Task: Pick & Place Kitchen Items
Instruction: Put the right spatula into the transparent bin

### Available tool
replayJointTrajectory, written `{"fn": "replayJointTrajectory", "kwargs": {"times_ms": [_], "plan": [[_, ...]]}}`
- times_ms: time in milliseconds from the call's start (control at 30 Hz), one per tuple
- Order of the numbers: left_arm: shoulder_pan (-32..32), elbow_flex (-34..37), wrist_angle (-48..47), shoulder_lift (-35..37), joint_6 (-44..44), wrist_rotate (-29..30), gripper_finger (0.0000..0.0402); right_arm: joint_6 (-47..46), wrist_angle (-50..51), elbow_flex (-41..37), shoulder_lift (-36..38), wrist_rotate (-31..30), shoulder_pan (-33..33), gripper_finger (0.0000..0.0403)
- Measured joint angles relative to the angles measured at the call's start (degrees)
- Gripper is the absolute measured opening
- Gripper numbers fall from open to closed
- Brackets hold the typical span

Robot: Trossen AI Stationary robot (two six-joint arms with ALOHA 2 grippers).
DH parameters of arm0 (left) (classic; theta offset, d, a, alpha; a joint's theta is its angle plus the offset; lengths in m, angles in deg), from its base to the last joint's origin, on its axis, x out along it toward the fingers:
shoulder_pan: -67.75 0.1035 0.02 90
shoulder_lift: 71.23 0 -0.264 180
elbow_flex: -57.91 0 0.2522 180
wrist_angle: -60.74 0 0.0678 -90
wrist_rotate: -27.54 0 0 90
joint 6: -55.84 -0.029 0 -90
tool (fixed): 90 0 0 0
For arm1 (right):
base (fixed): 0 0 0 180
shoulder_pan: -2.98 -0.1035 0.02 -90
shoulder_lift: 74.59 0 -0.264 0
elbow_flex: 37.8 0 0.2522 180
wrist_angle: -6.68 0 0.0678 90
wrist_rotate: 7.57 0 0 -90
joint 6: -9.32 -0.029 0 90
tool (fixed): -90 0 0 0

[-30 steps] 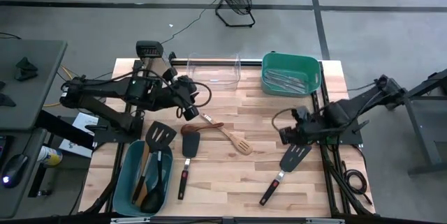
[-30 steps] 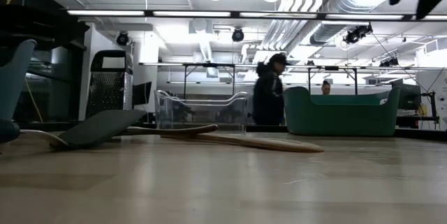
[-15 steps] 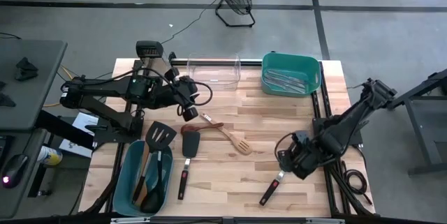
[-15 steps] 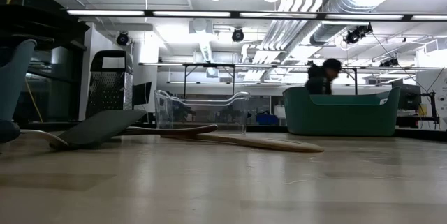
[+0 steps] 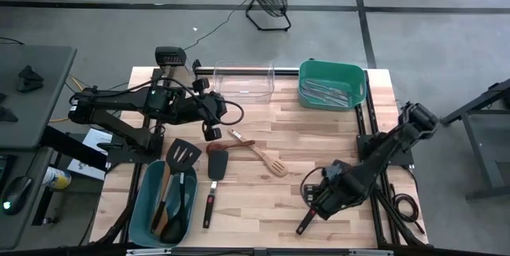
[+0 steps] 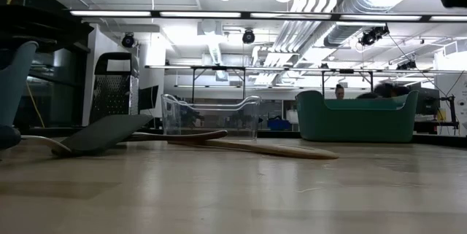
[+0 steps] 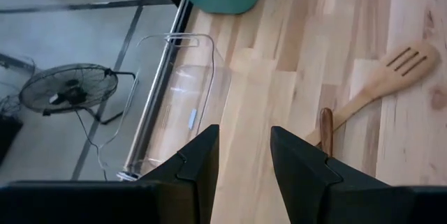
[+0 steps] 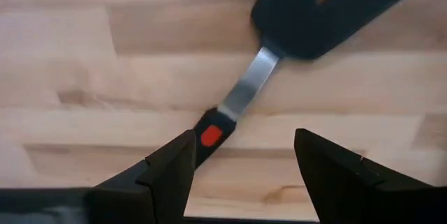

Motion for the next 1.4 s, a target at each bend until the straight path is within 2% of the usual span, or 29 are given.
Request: {"fn": "replayJointTrajectory", "kwargs": {"times_ms": [133,367,933,1067,1400], "plan": [[0.0,0.0,-0.2,0.0,-1.9,-0.9,0.0127,-0.8,-5.1,0.0,-4.4,2.0,1.0,0.0257],[0.0,0.0,-0.3,0.0,-3.2,-3.0,0.0127,-2.0,-5.2,0.0,-9.8,4.8,3.0,0.0296],[0.0,0.0,-1.4,0.0,-3.2,-3.1,0.0127,-1.7,-9.5,0.1,-16.0,4.6,3.1,0.028],[0.0,0.0,-1.4,0.0,-3.2,-3.1,0.0127,-1.6,-10.0,0.1,-16.2,3.6,3.1,0.0258],[0.0,0.0,-1.4,0.0,-3.2,-3.1,0.0127,-0.3,-9.5,0.1,-16.2,1.6,3.9,0.0148]]}}
